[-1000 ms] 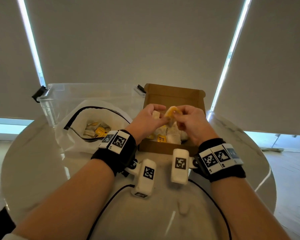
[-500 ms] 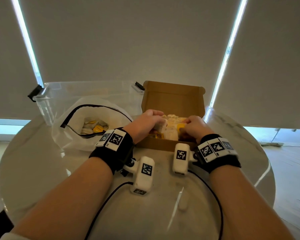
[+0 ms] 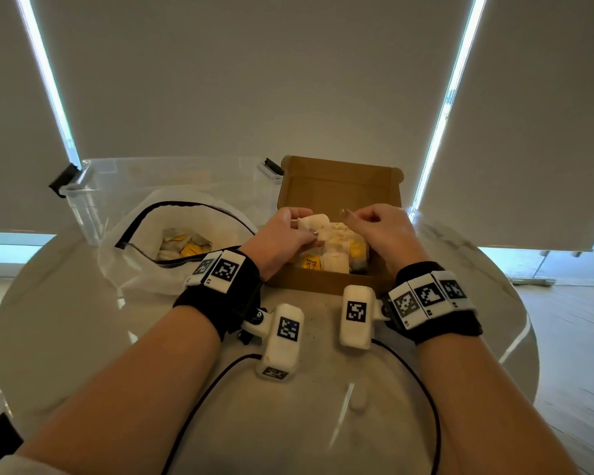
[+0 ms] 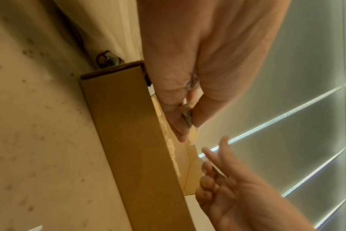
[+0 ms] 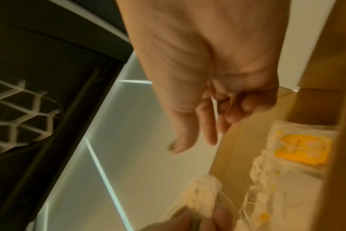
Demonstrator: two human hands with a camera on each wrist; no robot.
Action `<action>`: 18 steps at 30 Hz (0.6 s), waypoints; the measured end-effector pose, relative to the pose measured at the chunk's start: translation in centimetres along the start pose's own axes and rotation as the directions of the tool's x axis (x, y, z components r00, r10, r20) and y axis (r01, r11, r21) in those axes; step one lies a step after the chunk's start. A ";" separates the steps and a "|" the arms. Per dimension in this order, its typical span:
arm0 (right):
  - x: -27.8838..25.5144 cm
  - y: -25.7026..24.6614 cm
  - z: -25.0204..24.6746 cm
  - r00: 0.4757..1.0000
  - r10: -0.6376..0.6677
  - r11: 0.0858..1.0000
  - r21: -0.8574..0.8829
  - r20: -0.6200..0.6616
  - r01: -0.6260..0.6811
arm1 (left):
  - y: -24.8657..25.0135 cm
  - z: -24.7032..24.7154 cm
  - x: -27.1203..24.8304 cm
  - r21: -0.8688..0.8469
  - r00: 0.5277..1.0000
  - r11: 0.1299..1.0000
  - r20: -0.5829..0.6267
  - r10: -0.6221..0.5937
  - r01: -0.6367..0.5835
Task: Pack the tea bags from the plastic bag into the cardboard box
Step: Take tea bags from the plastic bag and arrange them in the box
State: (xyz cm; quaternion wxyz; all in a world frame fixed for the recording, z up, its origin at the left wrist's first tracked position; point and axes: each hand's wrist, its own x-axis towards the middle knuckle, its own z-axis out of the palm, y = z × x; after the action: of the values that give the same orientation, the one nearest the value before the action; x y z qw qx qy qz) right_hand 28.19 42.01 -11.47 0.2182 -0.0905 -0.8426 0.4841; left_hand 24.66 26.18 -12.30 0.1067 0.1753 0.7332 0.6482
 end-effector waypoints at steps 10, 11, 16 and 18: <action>-0.4 -1.6 -1.2 0.984 0.168 0.896 0.409 0.053 -0.175 | 0.8 0.2 -0.9 0.322 0.991 0.940 0.107 0.086 -0.116; -0.2 -1.4 -1.9 0.985 0.172 0.890 0.425 0.022 -0.165 | 1.0 0.2 -0.9 0.409 0.986 0.902 0.140 0.087 -0.138; 0.6 0.4 -2.9 0.996 0.086 0.985 -0.151 0.038 -0.079 | 0.5 0.6 -1.3 0.621 0.952 0.759 0.305 -0.005 -0.196; 1.0 1.0 -2.3 0.979 0.132 0.920 -0.386 0.158 -0.062 | 0.3 0.6 -1.3 0.620 0.952 0.758 0.307 0.005 -0.204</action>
State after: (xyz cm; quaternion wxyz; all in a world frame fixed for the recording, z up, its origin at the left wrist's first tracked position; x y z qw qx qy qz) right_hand 28.30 44.65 -11.02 0.0949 -0.1285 -0.9309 0.3285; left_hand 26.12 26.21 -12.20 0.1085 0.3342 0.8764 0.3293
